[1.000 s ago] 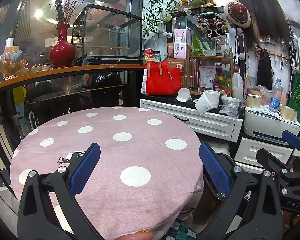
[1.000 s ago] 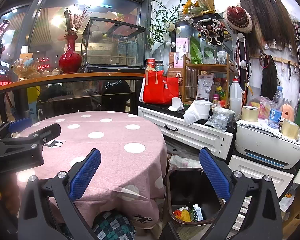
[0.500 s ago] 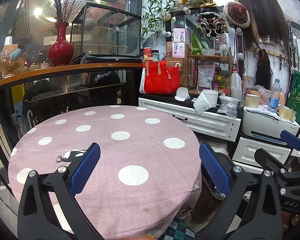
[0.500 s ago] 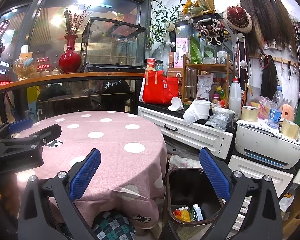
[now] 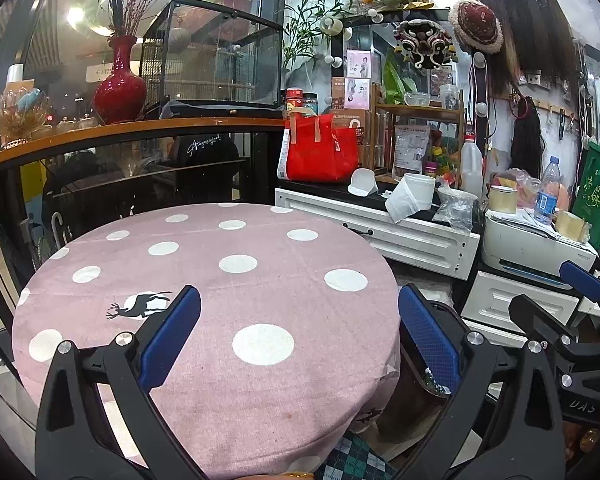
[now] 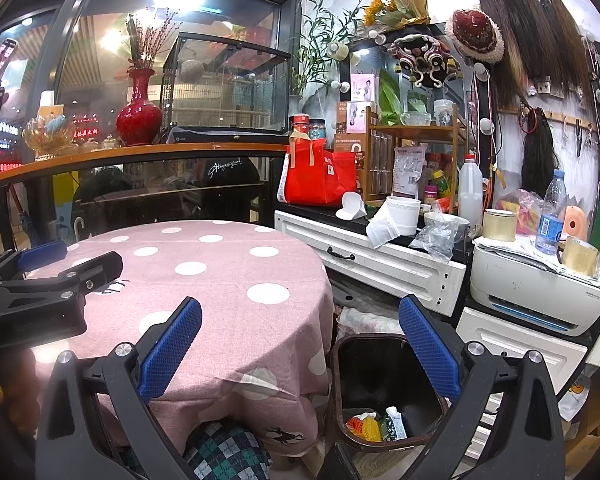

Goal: Collect trash

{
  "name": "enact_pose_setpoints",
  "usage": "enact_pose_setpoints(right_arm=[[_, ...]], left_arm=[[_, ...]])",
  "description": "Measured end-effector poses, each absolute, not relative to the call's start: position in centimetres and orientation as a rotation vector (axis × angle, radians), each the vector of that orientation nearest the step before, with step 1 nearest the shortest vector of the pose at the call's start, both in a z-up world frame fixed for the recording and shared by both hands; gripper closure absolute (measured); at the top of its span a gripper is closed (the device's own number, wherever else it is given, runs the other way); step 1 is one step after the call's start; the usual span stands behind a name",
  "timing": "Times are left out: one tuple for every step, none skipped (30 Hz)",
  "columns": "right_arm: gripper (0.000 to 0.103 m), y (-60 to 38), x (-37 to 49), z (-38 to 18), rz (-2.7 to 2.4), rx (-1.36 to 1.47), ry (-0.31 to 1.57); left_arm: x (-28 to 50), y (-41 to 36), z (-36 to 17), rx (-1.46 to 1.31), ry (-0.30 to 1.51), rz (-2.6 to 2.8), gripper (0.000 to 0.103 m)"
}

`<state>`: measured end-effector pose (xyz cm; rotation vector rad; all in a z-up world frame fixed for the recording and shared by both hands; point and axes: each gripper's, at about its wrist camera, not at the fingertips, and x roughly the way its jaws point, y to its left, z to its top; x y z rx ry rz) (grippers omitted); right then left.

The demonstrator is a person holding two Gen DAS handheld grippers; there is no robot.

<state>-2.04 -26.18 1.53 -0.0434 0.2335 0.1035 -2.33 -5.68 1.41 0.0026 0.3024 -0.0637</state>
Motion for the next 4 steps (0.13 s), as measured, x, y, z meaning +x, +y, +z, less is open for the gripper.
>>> enact_pose_setpoints(right_arm=[[0.006,-26.18,-2.03,1.52,0.103,-0.044,0.235],[0.006,-26.19,-2.01,1.50,0.102,-0.043,0.236],[0.006,-26.20,-1.99,1.48,0.102,-0.043,0.237],[0.006,-26.28,-1.92,1.51,0.102,-0.042,0.238]], left_arm=[[-2.32,-5.69,1.39,0.004,0.304,-0.064,0.006],[-2.32,-5.71,1.39,0.005,0.304,-0.064,0.006],[-2.31,-5.74,1.38,0.006,0.305,-0.065,0.006],[-2.32,-5.78,1.36,0.007,0.305,-0.066,0.006]])
